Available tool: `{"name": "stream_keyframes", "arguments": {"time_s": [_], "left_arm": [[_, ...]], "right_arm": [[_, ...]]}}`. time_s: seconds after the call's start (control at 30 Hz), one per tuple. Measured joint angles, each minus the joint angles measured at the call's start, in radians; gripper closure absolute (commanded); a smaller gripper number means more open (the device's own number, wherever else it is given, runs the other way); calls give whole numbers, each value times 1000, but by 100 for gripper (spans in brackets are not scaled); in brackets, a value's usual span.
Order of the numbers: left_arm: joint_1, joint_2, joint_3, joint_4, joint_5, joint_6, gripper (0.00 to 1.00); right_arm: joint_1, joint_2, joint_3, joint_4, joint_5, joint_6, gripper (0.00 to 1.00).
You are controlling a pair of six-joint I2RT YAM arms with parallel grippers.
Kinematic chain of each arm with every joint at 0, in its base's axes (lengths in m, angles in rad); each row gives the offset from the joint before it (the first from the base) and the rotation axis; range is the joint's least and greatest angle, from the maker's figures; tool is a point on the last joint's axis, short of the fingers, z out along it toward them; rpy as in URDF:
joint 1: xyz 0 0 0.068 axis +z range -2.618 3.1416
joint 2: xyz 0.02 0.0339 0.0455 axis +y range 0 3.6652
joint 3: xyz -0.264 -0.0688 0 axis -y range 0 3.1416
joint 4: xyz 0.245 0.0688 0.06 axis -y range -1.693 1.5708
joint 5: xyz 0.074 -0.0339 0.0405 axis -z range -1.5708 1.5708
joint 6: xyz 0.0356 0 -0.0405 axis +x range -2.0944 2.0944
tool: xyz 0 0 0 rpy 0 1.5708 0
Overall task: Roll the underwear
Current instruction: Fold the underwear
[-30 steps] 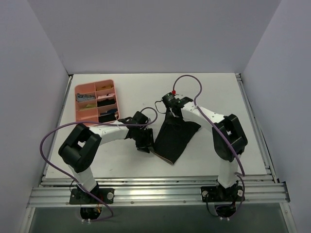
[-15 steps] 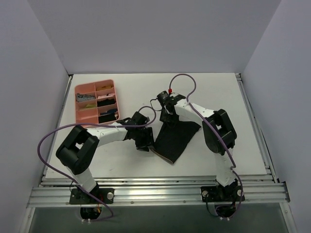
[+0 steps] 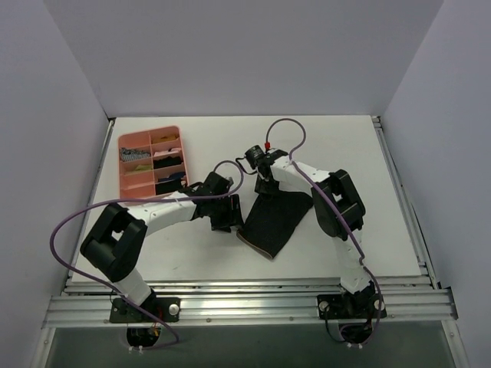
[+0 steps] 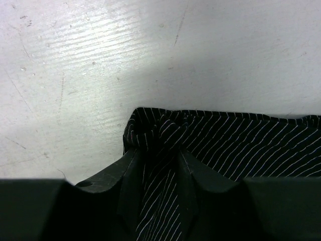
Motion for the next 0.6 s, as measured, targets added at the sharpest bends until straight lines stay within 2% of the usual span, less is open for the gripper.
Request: {"name": "stream_keyframes", "arguments": {"time_s": [0.23, 0.43, 0.47, 0.5, 0.6], "left_arm": [[10, 63, 25, 43, 33, 44, 37], [10, 106, 25, 89, 84, 57, 46], [10, 110, 25, 98, 90, 58, 50], [10, 114, 24, 106, 94, 58, 60], [10, 123, 16, 126, 97, 60, 85]], "right_arm": [[0, 0, 0, 6, -3, -3, 71], [0, 0, -1, 18, -12, -4, 69], [0, 0, -1, 19, -14, -4, 70], [0, 0, -1, 21, -17, -6, 73], [0, 0, -1, 24, -29, -10, 90]]}}
